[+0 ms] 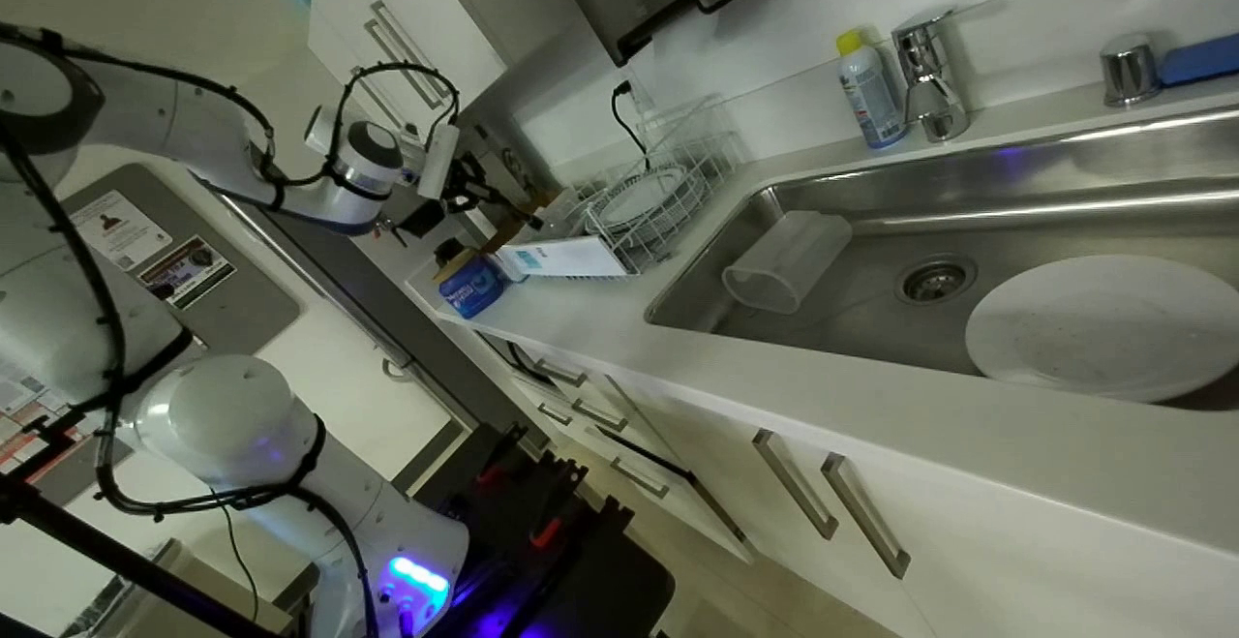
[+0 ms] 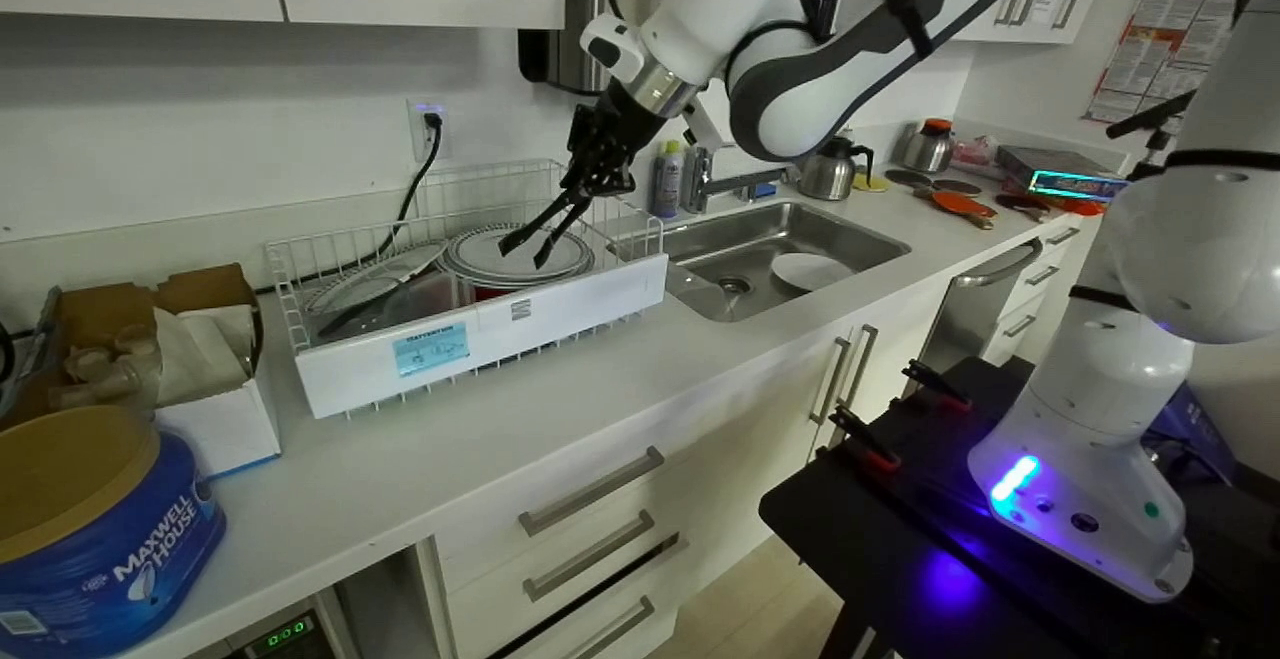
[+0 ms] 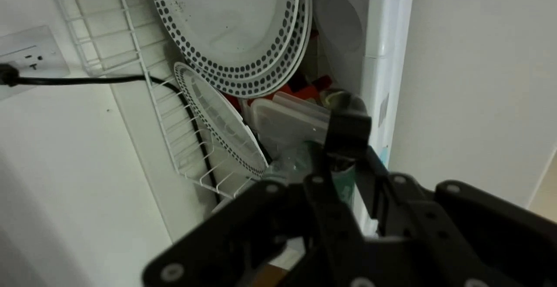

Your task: Take the object from the rack and put it on the counter

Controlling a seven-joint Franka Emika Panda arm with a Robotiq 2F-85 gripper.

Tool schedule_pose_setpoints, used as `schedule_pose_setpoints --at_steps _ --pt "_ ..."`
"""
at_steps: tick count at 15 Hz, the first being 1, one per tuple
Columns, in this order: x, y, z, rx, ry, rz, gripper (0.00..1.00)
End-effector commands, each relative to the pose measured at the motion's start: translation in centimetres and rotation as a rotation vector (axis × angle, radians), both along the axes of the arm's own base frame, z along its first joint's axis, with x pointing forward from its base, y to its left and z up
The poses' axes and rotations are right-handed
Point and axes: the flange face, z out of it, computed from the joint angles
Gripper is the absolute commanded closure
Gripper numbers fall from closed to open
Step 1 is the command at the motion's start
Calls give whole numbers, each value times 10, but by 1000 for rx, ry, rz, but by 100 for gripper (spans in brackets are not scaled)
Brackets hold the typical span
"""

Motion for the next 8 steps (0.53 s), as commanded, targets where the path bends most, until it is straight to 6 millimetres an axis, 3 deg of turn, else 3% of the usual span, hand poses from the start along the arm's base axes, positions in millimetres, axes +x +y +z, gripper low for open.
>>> schedule_pose_setpoints --at_steps 1,8 --pt "-53 -20 19 56 -29 -8 94" --pt "-113 -41 4 235 71 9 94"
